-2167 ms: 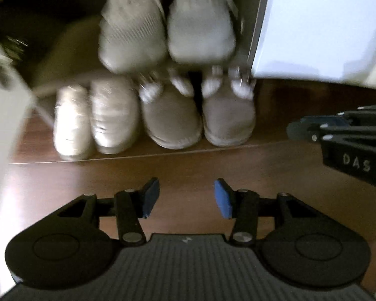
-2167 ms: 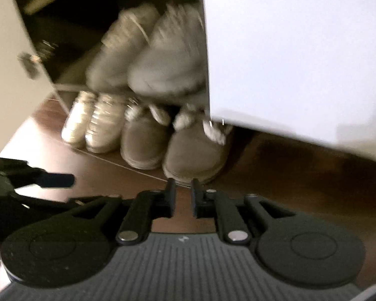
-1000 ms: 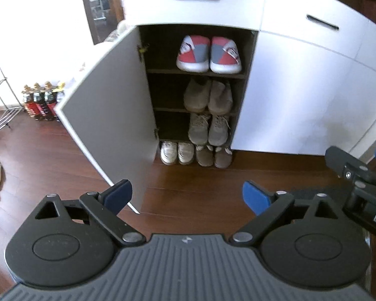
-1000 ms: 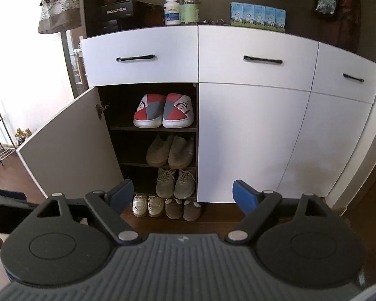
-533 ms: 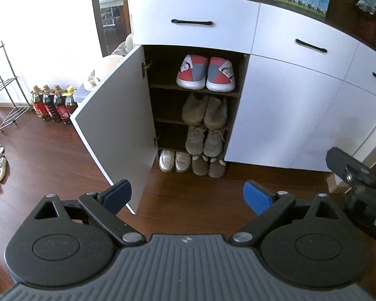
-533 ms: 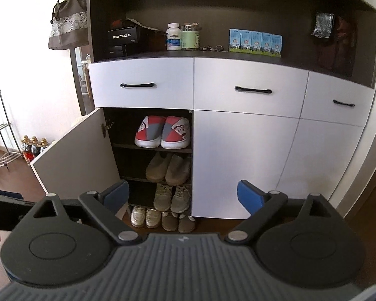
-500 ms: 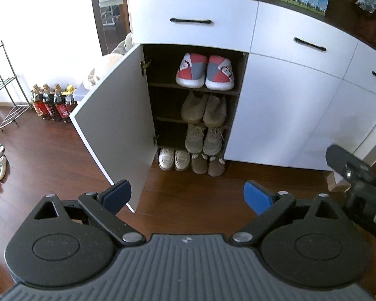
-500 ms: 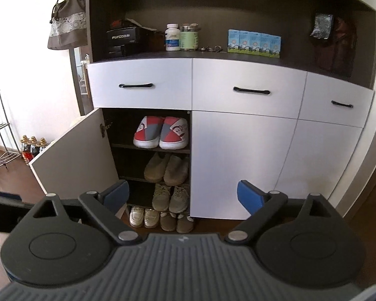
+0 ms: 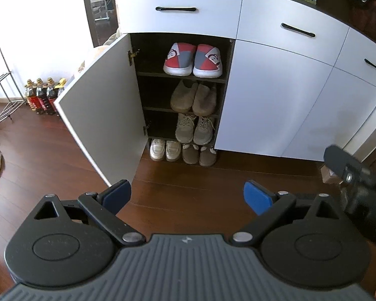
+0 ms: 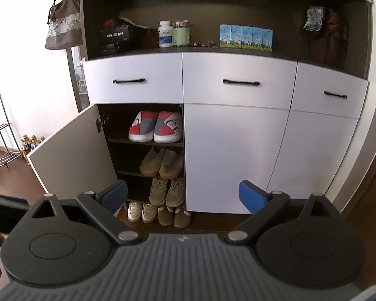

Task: Organize scattered shoes

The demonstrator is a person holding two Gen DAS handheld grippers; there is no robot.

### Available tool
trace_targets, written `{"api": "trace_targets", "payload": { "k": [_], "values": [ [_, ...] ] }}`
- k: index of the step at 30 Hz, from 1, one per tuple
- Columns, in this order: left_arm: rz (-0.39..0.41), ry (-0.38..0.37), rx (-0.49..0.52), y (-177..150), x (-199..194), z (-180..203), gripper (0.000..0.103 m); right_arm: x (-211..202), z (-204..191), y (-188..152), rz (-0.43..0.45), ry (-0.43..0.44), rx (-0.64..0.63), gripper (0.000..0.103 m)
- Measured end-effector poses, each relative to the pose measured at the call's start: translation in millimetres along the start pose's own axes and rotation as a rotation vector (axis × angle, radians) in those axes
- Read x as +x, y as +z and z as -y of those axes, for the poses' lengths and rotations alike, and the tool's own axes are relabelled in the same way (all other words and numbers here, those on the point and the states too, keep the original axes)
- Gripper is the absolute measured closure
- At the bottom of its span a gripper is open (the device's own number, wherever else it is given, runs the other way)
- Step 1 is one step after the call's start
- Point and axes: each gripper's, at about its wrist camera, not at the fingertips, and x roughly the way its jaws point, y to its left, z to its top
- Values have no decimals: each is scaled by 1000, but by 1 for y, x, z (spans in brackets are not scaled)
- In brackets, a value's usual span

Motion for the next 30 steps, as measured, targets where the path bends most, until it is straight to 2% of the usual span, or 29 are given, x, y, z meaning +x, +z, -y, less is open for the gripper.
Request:
{"api": "trace_targets", "payload": {
  "k": [3,7,9,12,18,25,30],
  "values": [
    [-5,3,17,-2,31,0,4,25,3,-16,-3,-20,13,8],
    [-25,9,32,-8,92,-8,4,66,8,-36,-9,-48,58,8],
    [-37,21,28,-14,133,-14,4,104,10,-58,-12,-71,79,8],
    [-42,22,29,-22,166,-19,4,139,6,-82,-15,-91,89,8],
    [-51,44,18,-45,234,-39,4,206,-5,-123,-45,-79,82,8],
    [-52,51,-17,-54,275,-56,5,249,-27,-151,-51,-49,47,8],
    [-30,65,-8,-51,287,-60,5,264,-37,-152,-35,-35,40,7]
  ]
}}
